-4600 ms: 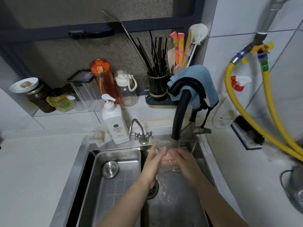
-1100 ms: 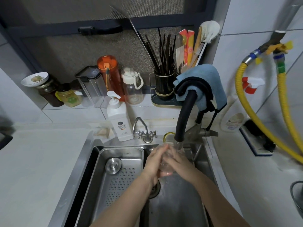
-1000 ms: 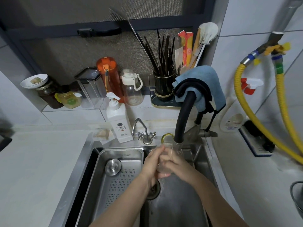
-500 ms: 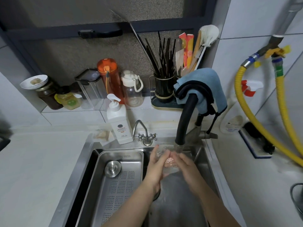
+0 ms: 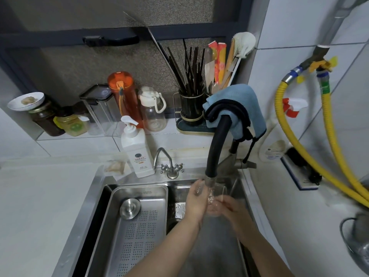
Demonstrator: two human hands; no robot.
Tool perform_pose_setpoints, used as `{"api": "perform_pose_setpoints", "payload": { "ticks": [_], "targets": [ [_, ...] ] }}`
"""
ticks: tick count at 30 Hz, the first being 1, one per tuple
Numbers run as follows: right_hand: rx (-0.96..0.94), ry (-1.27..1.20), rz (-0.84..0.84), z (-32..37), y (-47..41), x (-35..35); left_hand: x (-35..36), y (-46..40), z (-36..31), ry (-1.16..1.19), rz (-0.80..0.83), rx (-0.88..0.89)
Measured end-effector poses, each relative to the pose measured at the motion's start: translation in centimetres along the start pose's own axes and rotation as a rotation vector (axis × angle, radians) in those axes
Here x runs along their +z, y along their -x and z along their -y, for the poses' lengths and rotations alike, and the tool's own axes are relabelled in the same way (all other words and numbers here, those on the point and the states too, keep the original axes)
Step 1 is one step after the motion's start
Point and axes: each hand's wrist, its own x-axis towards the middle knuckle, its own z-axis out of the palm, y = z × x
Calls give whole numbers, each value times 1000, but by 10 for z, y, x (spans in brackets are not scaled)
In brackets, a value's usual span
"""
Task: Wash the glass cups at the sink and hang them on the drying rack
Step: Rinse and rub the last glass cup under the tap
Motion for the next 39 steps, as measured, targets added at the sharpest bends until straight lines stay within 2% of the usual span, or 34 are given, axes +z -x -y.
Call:
{"api": "perform_pose_setpoints", "payload": {
  "ticks": [4, 7, 10, 13, 15, 18, 22, 23, 24, 27, 29, 30, 33, 35, 37, 39],
  "targets": [
    [-57, -114, -26, 11, 7, -13, -3, 5, 10, -28, 170, 30],
    [-98, -46, 74, 10, 2, -6, -13, 2, 9, -33, 119, 89],
    [-163, 132, 168, 5, -2, 1, -24, 1, 5, 99, 93, 20],
    [-149, 56, 50, 11, -6, 10, -35, 10, 4, 89, 165, 10],
    [-141, 10, -16, 15, -11, 19, -39, 11, 6, 110, 148, 31],
    [-176, 162, 47, 11, -11, 33, -44, 1, 0, 158, 100, 2],
    [-215, 647, 209, 11, -7, 28, -49, -2, -8, 83, 65, -53],
    [-199, 701, 239, 11, -11, 25, -47, -1, -6, 58, 65, -59],
    [-173, 665, 265, 13, -16, 25, -45, 1, -5, 38, 72, -57],
    [-104, 266, 319, 16, -28, 29, -38, 7, -9, 10, 94, -68],
    [-79, 150, 342, 13, -29, 27, -38, 6, -14, -17, 99, -57],
    [-77, 191, 343, 10, -27, 24, -39, 5, -15, -3, 95, -61],
    [-161, 645, 348, 6, -17, 12, -43, 0, -16, 22, 76, -94],
    [-230, 827, 355, 8, -17, 8, -44, -1, -11, 18, 99, -100],
    [-248, 778, 340, 17, -20, 13, -42, 1, -10, 0, 100, -99],
    [-163, 559, 401, 25, -22, 20, -39, -1, -10, -20, 85, -100]
  ]
}}
